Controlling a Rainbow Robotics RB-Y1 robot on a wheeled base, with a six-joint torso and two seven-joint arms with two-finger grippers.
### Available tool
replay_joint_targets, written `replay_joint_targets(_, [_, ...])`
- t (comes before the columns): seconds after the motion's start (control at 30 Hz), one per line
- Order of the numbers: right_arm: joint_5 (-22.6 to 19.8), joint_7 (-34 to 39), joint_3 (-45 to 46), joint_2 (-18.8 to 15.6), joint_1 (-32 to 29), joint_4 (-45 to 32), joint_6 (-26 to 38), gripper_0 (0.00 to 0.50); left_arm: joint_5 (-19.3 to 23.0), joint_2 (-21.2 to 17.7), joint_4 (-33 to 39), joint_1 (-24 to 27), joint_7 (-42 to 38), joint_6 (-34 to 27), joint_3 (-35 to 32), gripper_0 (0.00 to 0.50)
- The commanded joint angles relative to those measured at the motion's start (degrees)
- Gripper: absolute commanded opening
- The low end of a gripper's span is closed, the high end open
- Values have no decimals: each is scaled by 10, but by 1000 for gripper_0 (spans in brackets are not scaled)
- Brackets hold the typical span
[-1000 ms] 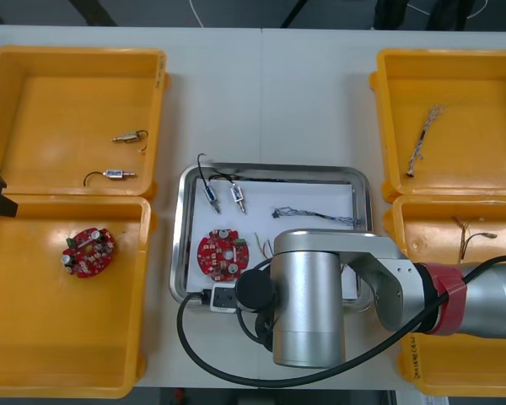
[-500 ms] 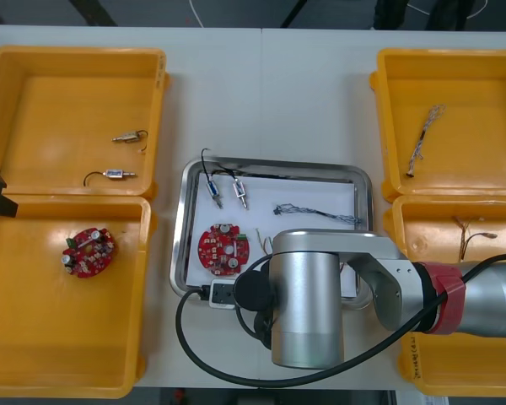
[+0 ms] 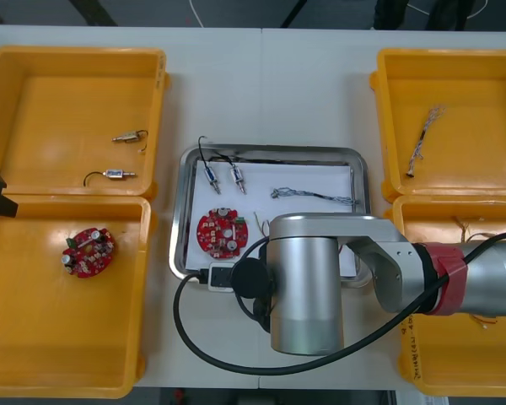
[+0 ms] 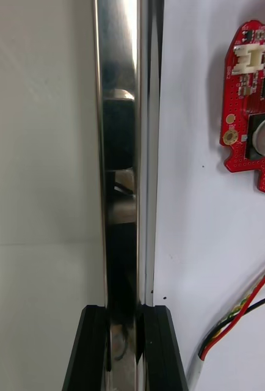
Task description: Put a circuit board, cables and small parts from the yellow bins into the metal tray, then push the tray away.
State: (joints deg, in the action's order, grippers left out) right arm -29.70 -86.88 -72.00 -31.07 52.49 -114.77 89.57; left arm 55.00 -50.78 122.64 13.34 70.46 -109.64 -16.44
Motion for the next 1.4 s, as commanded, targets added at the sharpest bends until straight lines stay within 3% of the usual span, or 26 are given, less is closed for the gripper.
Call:
replay_joint_targets(0.03, [4,-34,-8,-19,34,-11,-7,0,5,-27,17,-9,16,-4,-16,500])
replay_joint_targets(0.47, [3,-44,-8,-35,80,19,-9,0,5,-27,17,-9,16,-4,-16,500])
replay_joint_targets(1.4, [11,-80,-8,-12,168,109,-26,0,5,-27,17,-9,16,-4,-16,500])
